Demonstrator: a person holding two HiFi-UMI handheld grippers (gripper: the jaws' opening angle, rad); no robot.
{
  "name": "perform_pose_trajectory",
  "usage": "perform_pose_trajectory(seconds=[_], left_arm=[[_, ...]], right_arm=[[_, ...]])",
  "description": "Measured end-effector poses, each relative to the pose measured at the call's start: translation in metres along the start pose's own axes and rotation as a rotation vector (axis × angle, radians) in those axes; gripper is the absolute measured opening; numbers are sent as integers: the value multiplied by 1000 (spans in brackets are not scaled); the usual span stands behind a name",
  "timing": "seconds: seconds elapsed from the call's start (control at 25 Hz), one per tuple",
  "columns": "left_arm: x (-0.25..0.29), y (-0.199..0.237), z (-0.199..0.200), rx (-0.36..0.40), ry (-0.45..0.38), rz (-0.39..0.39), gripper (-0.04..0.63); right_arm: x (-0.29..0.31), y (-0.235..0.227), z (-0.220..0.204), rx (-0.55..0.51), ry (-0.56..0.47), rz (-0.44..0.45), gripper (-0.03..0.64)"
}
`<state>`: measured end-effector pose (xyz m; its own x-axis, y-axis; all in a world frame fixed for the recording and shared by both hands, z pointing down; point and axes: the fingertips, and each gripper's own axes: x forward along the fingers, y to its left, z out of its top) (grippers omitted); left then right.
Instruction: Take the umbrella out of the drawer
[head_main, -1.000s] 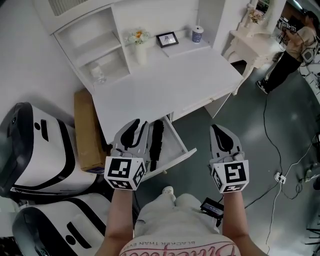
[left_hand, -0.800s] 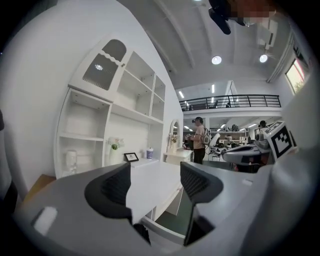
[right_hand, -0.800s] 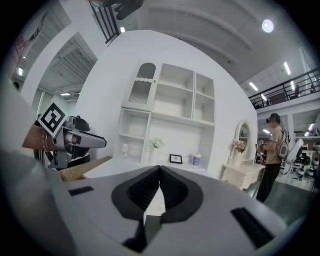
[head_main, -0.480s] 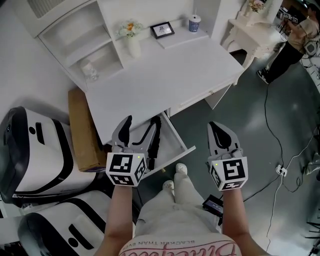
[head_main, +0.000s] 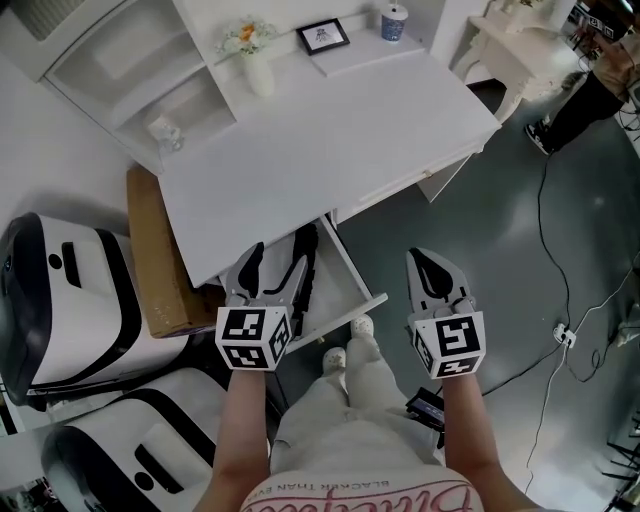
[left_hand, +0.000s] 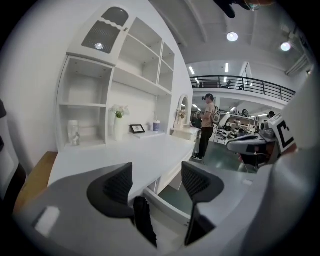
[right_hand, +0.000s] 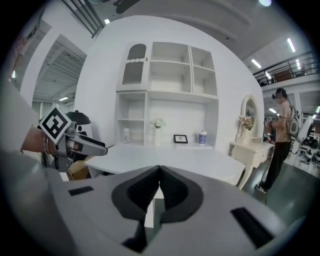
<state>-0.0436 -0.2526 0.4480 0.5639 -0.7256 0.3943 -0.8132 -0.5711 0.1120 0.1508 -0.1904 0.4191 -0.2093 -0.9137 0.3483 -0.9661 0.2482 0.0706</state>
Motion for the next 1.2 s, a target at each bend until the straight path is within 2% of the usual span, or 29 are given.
perform_pose_trajectory(seconds=[0.36, 0.64, 0.92, 1.2], left_arm=[[28, -4, -62, -55, 186, -18, 311], [47, 1, -107, -69, 326, -31, 311], [69, 9, -154, -148, 462, -43, 310], [90, 18, -203, -143, 609, -14, 310]], right_arm=[[19, -2, -41, 45, 79, 43, 8], [31, -7, -68, 76, 130, 46, 8], [39, -7, -91, 116, 182, 47, 8], [46, -14, -107, 134, 226, 43, 8]])
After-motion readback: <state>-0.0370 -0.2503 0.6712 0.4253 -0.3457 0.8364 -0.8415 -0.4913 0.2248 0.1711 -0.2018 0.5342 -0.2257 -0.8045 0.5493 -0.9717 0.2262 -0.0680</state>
